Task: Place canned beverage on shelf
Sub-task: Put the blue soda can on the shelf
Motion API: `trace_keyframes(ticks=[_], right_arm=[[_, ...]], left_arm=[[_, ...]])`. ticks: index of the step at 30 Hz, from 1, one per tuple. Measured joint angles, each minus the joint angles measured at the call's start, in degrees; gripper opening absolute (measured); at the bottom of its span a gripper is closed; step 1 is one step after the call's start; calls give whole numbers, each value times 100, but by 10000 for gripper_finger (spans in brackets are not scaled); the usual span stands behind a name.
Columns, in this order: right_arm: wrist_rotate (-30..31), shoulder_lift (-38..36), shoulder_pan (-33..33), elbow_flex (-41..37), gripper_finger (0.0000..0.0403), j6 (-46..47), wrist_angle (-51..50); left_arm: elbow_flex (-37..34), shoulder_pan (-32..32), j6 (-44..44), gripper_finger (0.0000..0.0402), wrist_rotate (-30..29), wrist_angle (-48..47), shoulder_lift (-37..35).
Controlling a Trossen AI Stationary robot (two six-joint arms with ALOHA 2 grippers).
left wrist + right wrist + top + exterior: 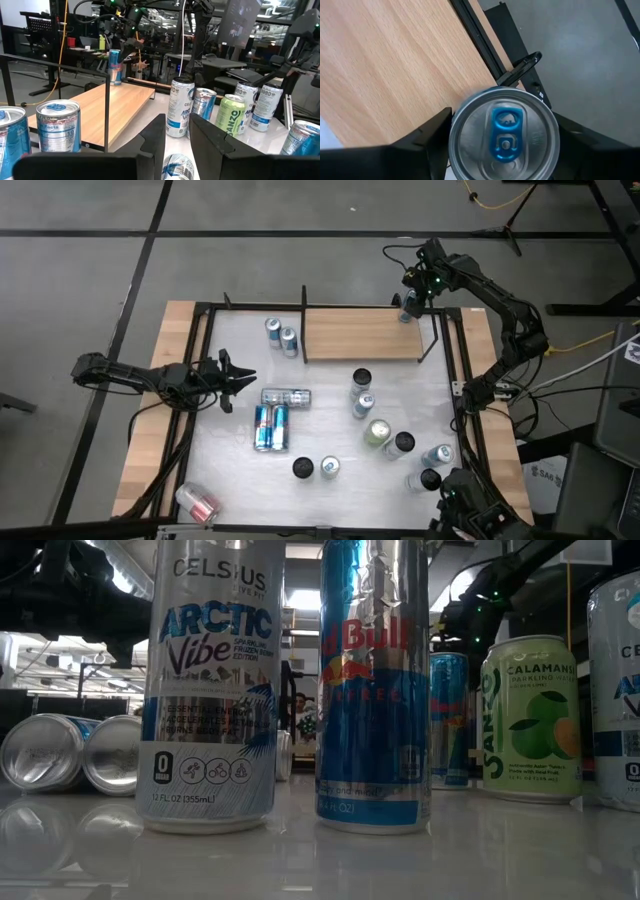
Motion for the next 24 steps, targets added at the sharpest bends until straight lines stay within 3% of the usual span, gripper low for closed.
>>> trace_keyframes(ticks=[13, 24], right_arm=[[52, -2, 0, 0, 307, 4, 9], [63, -32, 2, 0, 310, 7, -23]], left_arm=[[0, 0, 0, 80, 1, 0, 1], [0, 0, 2, 80, 1, 0, 2]])
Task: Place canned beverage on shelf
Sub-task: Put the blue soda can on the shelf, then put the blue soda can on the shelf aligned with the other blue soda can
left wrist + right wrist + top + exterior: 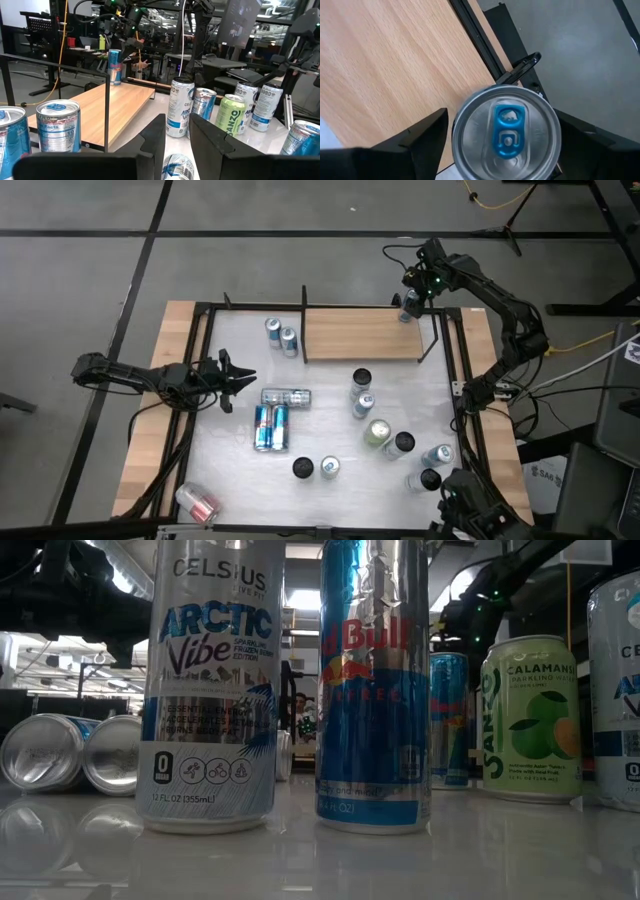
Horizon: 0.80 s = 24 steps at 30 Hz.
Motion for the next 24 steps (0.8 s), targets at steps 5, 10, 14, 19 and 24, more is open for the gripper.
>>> trace_keyframes(ticks=[5, 10, 14, 19, 24], right_arm=[[37, -160, -2, 0, 310, 9, -8], [35, -368, -2, 0, 310, 7, -2], [31, -554, -2, 0, 310, -66, -5], [22, -877, -2, 0, 310, -122, -3], [-291, -1289, 4, -2, 310, -71, -7]], left_arm=[[0, 0, -2, 80, 0, 0, -2], [0, 0, 0, 80, 0, 0, -2], [0, -2, 0, 80, 0, 0, -2], [0, 0, -1, 80, 0, 0, 0], [0, 0, -2, 80, 0, 0, 0]])
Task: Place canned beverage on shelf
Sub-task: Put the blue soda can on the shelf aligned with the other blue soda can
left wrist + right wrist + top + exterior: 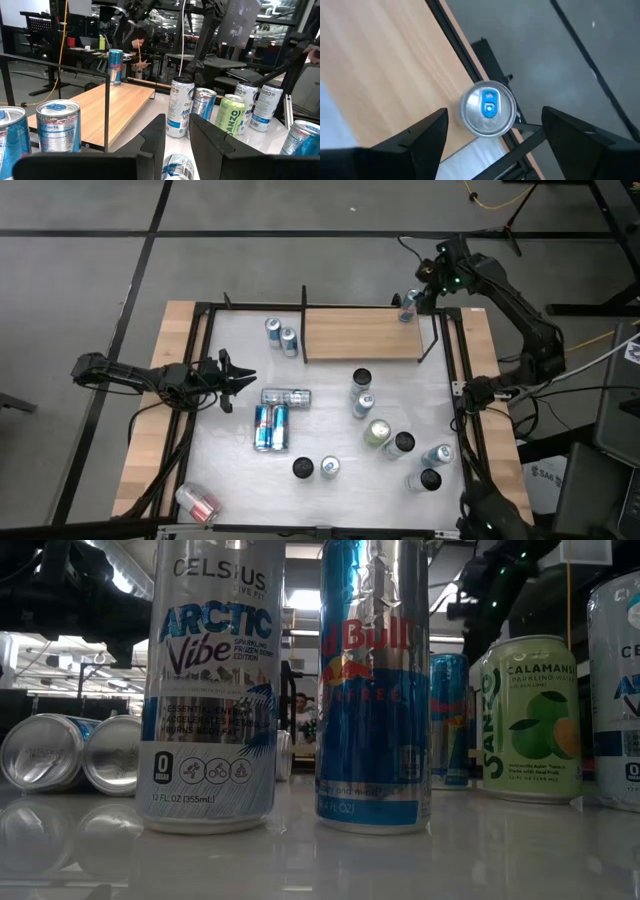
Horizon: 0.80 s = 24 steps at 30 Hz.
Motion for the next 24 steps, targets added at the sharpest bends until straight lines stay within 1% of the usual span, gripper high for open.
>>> trace_keyframes(ticks=[3, 7, 9, 11, 13, 17, 20, 24], right_arm=[[-678, -268, 0, 0, 310, 278, -2], [-2087, -606, 54, 1, 310, 489, -23], [-2671, -747, 256, 2, 310, 491, -69], [-2978, -878, 568, 1, 310, 489, -126], [-3013, -996, 982, 0, 310, 491, -172], [-2718, -1104, 2044, 0, 310, 746, -190], [-2259, -1122, 2827, 0, 310, 917, -192], [-1294, -1111, 3685, 0, 310, 1054, -178]], left_arm=[[0, -1, 0, 80, 0, 1, -2], [0, -1, 1, 80, 0, 15, -2], [0, 0, 2, 80, 2, 111, 0], [0, 0, 0, 80, 12, 262, 0], [0, -2, 2, 80, 35, 389, 0], [0, 0, 2, 80, 141, 576, 13], [0, -2, 5, 80, 353, 886, 145], [2, -2, 281, 80, 367, 1620, 535]])
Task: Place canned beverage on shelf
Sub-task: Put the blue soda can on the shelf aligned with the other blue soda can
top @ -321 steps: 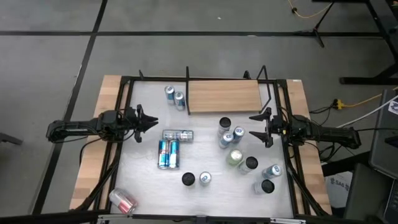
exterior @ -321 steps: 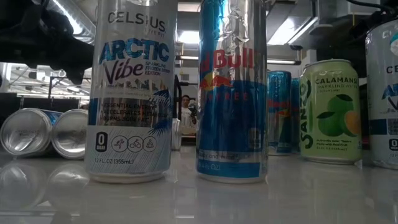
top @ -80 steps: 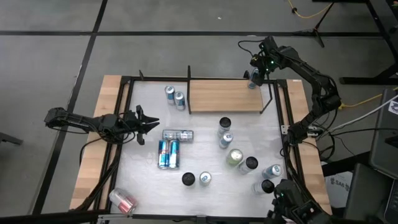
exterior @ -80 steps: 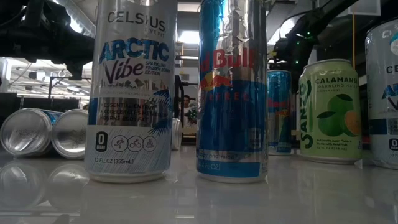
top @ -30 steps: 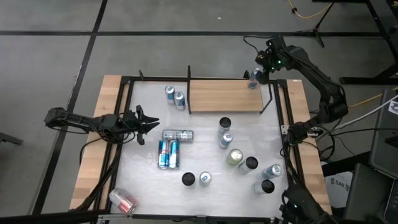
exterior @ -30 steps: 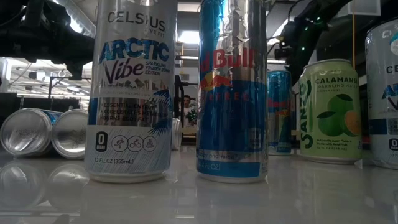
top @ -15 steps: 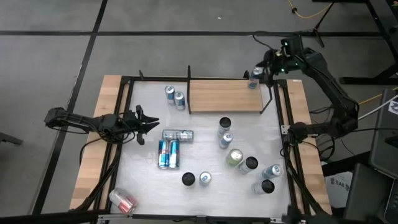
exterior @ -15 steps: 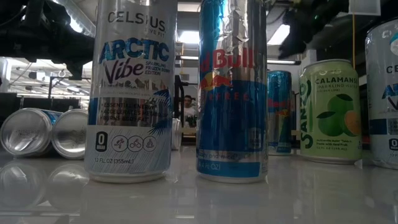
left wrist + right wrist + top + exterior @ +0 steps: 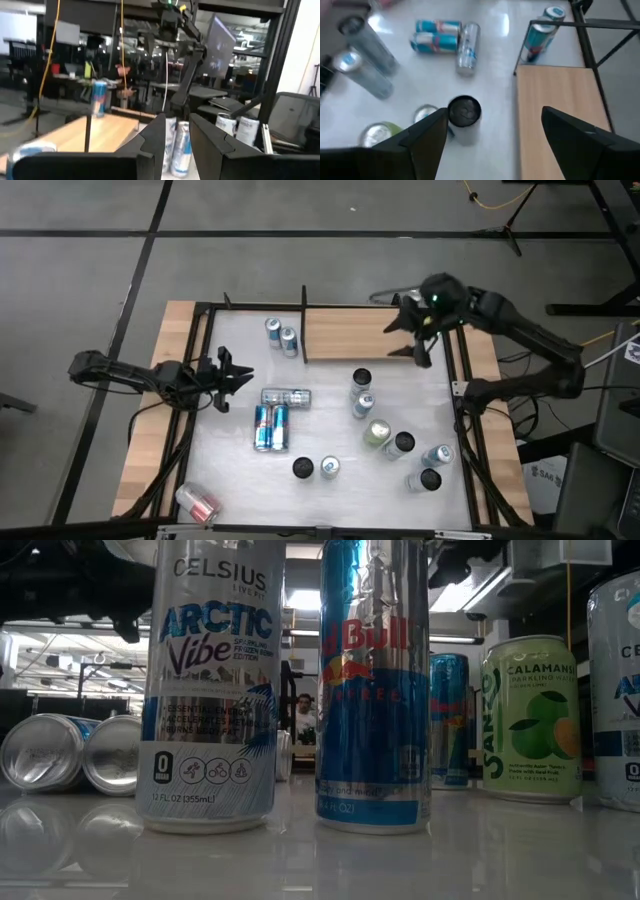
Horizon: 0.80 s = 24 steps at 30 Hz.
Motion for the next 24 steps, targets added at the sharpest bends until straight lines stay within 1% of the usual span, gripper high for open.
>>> trace_keyframes(ticks=[4, 10, 12, 14, 17, 20, 22, 24], right_arm=[[732, 7, 723, -2, 310, 262, 3], [896, 26, 1727, -2, 310, 829, 38], [1064, 58, 2053, -2, 310, 1093, 62], [1428, 133, 2383, -2, 310, 1420, 62], [2148, 274, 2868, -2, 310, 1971, 59], [2732, 484, 3261, -2, 310, 2466, 56], [2971, 624, 3462, -2, 310, 2724, 47], [3058, 774, 3630, -2, 310, 2911, 47]], left_arm=[[47, 0, 18, 80, 2, 652, 595], [514, 0, 18, 80, 4, 834, 1661], [731, 0, 18, 80, 7, 834, 2035], [937, 0, 18, 80, 6, 833, 2377], [1202, 0, 0, 80, 13, 834, 2853], [1388, 0, -11, 80, 140, 826, 3258], [1486, -4, -19, 80, 202, 834, 3489], [1542, -4, -21, 80, 280, 834, 3679]])
